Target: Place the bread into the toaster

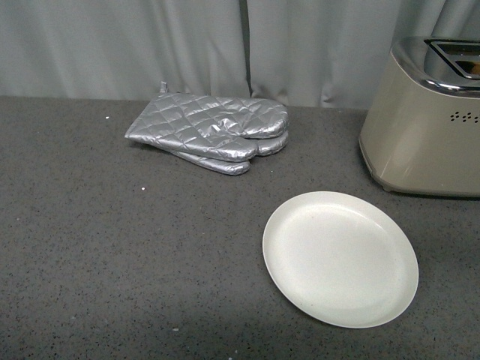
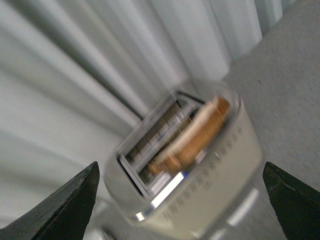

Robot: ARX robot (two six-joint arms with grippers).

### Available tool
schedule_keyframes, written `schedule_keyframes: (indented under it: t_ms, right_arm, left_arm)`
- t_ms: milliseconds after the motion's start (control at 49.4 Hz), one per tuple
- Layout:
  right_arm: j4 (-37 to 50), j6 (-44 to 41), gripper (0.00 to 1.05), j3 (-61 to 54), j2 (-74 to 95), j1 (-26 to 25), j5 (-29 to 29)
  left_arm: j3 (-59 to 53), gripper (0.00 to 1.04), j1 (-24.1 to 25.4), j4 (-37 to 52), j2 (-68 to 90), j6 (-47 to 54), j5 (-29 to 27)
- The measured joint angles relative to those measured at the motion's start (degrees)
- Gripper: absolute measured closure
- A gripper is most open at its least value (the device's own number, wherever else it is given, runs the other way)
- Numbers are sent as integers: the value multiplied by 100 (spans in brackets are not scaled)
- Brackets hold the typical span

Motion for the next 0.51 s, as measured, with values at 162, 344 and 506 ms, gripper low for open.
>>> schedule_keyframes:
  t_ms: [162, 344, 506]
  right_arm:
    - [1692, -2492, 33, -2559, -2177, 752, -1303]
    - [-376, -4068, 61, -3193, -5193, 1014, -1449]
    - [-855, -4389, 86, -3195, -5998, 236, -2245]
  left_arm:
    - [0, 7, 0, 0, 0, 2, 11]
    - [0, 7, -2, -4, -9, 2, 7]
    - [0, 7, -2, -9, -7, 2, 2]
